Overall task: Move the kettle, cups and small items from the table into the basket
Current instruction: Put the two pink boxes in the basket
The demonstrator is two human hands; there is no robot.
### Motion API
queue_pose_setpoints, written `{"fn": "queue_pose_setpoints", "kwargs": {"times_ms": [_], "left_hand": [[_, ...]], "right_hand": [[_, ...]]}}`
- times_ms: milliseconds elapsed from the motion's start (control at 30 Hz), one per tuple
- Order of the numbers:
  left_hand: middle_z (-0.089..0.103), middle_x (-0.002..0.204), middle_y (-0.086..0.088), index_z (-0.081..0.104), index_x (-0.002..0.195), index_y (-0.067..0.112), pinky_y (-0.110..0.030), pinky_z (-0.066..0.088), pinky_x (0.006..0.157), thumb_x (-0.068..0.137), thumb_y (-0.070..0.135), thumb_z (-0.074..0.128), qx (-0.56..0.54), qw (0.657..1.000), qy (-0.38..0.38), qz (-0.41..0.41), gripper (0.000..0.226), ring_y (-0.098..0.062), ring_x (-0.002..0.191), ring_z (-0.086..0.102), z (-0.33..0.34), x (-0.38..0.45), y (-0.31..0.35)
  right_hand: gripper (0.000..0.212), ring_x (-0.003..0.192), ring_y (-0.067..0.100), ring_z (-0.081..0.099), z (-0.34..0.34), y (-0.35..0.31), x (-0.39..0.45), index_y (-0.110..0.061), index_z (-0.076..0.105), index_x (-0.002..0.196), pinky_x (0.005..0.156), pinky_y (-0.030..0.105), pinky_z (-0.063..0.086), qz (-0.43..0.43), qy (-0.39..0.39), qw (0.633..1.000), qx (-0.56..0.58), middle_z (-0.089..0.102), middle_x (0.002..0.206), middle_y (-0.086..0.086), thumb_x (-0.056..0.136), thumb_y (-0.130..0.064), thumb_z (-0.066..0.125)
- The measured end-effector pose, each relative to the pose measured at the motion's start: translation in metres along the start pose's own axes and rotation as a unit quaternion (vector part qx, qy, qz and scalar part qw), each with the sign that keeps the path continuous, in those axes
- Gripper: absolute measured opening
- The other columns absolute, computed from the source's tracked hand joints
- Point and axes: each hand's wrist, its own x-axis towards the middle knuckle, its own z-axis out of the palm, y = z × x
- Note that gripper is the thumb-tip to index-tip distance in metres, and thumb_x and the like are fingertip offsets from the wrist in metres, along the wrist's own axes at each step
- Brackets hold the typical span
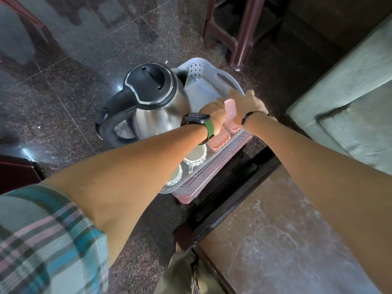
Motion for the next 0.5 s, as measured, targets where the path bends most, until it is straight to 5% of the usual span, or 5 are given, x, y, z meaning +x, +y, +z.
{"fn": "queue_pose_setpoints", "kwargs": {"times_ms": [100, 233, 500], "left_hand": [[0.052, 0.128, -0.022, 0.032, 0.134, -0.007, -0.036, 0.047, 0.089, 0.091, -0.005, 0.045, -0.023, 1.000, 0.010, 0.017, 0.045, -0.034, 0.115, 0.055, -0.013, -0.002, 0.013], [0.054, 0.127, -0.021, 0.030, 0.136, -0.004, -0.034, 0.048, 0.080, 0.092, -0.002, 0.041, -0.064, 0.996, 0.006, 0.060, 0.046, -0.031, 0.110, 0.055, -0.039, -0.021, 0.046], [0.049, 0.132, -0.026, 0.035, 0.133, 0.000, -0.044, 0.043, 0.100, 0.085, -0.004, 0.044, -0.066, 0.980, -0.031, 0.188, 0.049, -0.039, 0.121, 0.049, -0.042, -0.089, 0.157]], "right_hand": [[0.052, 0.123, 0.039, 0.042, -0.013, 0.013, -0.018, -0.017, 0.032, 0.139, 0.095, 0.045, 0.042, 0.027, 0.013, 0.999, 0.010, 0.036, 0.137, 0.020, 0.091, -0.008, 0.048], [0.053, 0.125, 0.039, 0.040, -0.036, 0.042, -0.055, -0.014, 0.033, 0.139, 0.096, 0.046, 0.043, 0.079, 0.037, 0.996, 0.028, 0.039, 0.136, 0.020, 0.089, -0.004, 0.050], [0.054, 0.124, 0.037, 0.044, -0.057, 0.121, -0.171, -0.013, 0.040, 0.133, 0.096, 0.043, 0.046, 0.206, 0.054, 0.971, 0.105, 0.044, 0.130, 0.016, 0.083, -0.006, 0.060]]}}
